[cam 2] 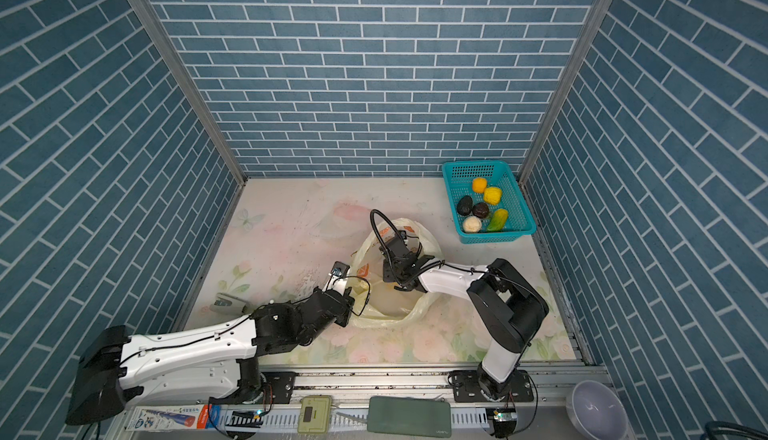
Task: Untie the knot of the plastic bag and take out the fruit
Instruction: 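Grasp the small yellow lemon inside the bag with the right gripper, then lift the lemon out and carry it over the teal basket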
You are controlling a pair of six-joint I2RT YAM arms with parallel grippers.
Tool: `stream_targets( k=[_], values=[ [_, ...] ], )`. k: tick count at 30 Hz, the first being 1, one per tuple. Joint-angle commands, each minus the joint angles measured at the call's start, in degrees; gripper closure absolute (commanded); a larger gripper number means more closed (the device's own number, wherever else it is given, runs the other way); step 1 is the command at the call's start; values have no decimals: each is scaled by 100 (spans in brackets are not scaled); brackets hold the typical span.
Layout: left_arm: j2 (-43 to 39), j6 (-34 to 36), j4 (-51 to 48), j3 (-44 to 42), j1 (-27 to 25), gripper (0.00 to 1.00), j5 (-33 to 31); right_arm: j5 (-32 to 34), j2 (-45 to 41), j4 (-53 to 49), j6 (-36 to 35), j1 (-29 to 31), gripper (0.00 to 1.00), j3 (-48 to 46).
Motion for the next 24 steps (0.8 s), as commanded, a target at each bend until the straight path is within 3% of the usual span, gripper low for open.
stream_targets(
  k=[1, 12, 24],
  values=[
    [39, 43, -21, -91, -26, 100, -138, -106, -442, -229, 84, 128, 63, -15],
    [77, -31, -100, -83, -20, 100, -460, -242, -1619, -1130, 354, 713, 63, -182],
    [113, -262, -310, -42, -8, 100, -727, -517, -3173, -2955, 430, 774, 62, 357]
  ],
)
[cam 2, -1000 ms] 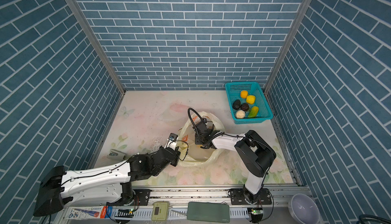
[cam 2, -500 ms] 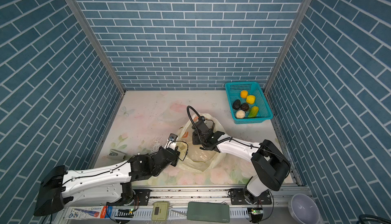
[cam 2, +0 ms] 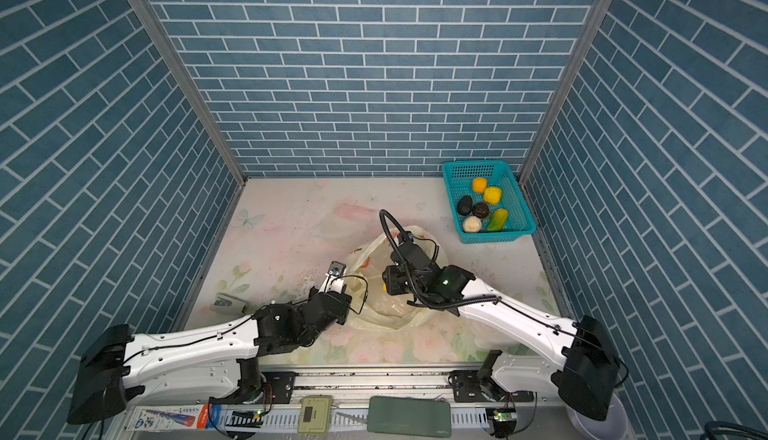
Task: Untie the knot of the plastic bag and take out the fruit
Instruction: 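Lift the lemon out and carry it over the teal basket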
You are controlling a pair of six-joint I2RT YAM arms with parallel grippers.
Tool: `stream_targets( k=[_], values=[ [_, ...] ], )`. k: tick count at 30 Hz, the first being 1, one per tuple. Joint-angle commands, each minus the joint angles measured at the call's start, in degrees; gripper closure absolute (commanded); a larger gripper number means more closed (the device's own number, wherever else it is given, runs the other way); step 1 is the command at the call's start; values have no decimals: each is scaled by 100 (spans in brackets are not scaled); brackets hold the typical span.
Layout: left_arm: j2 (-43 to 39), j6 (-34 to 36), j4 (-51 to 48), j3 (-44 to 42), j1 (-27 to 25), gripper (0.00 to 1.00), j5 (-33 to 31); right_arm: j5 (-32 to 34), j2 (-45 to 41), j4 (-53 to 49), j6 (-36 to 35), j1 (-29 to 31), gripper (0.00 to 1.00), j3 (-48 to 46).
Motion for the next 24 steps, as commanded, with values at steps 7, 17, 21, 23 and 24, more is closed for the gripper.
stream_targets(
  k=[7, 17, 21, 23, 24],
  values=[
    [87, -189, -306, 43, -8, 100, -236, -592, -847, -1773, -59, -850, 62, 1143],
    [103, -144, -354, 142, -9, 100, -252, -1335, -285, -2032, -1184, -2840, 62, 2211],
    [99, -142, -387, 173, -6, 100, -257, -1531, 166, -1578, -1370, -3488, 62, 2382],
    [89, -141, -404, 183, -4, 100, -266, -1682, 434, -1190, -1363, -3839, 61, 2381],
    [84, -147, -404, 184, -4, 100, -261, -1748, 614, -986, -1352, -4013, 61, 2418]
  ],
)
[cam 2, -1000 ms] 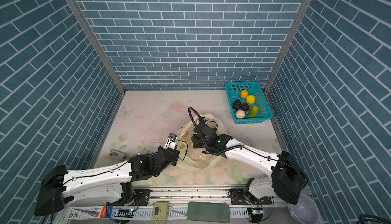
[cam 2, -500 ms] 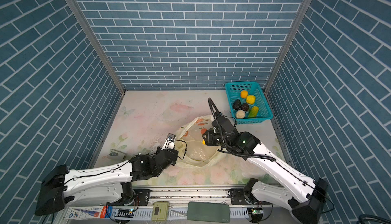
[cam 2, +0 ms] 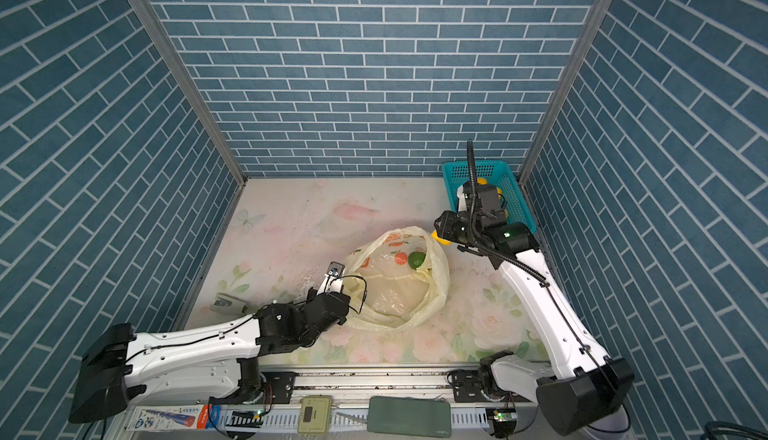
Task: Untie the knot of the plastic bag and take out the fruit
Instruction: 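Lift the lemon out and carry it over the teal basket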
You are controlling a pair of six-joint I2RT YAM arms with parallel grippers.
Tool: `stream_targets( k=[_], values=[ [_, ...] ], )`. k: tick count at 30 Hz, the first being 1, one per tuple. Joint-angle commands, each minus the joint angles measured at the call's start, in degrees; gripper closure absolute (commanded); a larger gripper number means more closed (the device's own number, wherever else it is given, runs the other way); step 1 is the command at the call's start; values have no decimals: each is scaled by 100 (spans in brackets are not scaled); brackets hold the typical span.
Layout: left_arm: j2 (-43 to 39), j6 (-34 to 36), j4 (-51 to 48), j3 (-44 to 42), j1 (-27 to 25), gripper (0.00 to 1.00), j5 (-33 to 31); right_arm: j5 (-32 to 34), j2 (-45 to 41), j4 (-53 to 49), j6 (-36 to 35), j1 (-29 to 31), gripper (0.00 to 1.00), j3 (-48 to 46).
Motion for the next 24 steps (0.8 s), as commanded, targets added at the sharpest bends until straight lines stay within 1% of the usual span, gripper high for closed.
stream_targets(
  k=[1, 7, 12, 16, 23, 24],
  values=[
    [3, -16, -175, 124, -11, 100, -125, -357, 510, 683, -257, -500, 62, 324],
    [17, -7, -158, 115, -6, 100, -68, -313, 1976, 1527, -392, -1117, 62, 734],
    [25, -12, -85, 75, -16, 100, 27, -316, 3183, 1952, -418, -1447, 62, 1309],
    [40, 26, -38, 59, -16, 100, 78, -262, 3989, 2083, -403, -1607, 62, 1939],
    [35, 84, -26, 87, -11, 100, 85, -76, 4955, 1958, -203, -1802, 62, 2983],
    [36, 83, -25, 91, -11, 100, 78, -65, 5089, 1914, -176, -1819, 61, 3140]
  ],
)
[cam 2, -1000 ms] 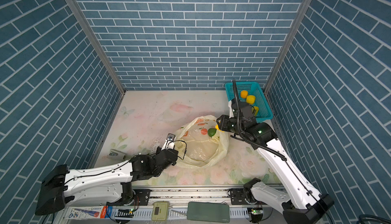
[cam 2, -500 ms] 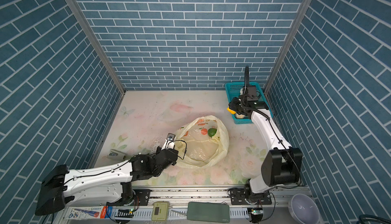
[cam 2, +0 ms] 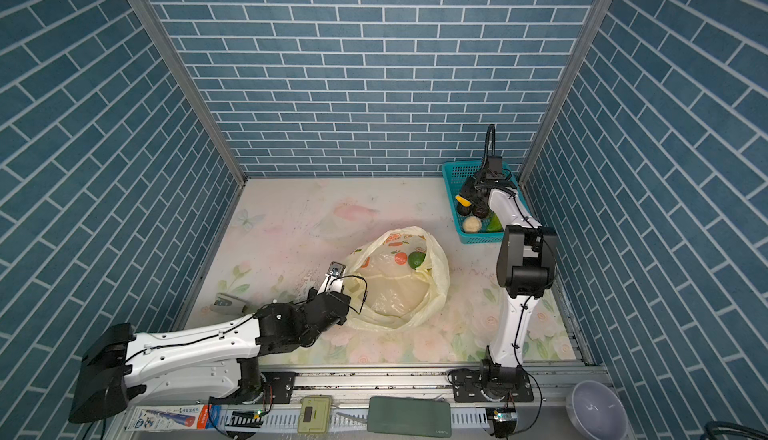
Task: Untie the knot of the plastic bag and take out the fruit
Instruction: 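Lift the lemon out and carry it over the teal basket, then open the right gripper to drop the lemon into the basket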
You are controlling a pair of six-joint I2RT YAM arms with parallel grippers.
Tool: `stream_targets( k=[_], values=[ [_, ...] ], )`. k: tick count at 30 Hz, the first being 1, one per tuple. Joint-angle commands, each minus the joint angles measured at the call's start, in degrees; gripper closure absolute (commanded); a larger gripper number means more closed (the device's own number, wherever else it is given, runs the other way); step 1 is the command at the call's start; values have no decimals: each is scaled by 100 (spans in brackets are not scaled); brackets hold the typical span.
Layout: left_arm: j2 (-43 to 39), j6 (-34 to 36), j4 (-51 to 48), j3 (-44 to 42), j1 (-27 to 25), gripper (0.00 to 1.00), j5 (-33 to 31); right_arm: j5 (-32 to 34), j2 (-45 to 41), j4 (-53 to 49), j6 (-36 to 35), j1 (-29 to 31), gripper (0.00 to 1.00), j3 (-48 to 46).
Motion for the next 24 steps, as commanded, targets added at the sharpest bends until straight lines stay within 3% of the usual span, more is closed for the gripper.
stream_targets(
  k=[1, 4, 7, 14, 24],
  values=[
    [37, 45, -1, 83, -13, 100, 16, 140, 369, -88, 54, -71, 59, 622],
    [52, 60, 2, 91, -11, 100, 19, 326, 589, -238, -8, -81, 43, 895],
    [36, 53, -6, 91, -13, 100, -5, 497, 620, -345, -56, -75, 35, 990],
    [1, 59, 3, 83, -11, 100, -23, 536, 343, -345, -143, -81, 31, 688],
    [1, 79, 38, 82, -11, 100, -37, 406, -813, -236, -162, -56, 30, -424]
  ],
)
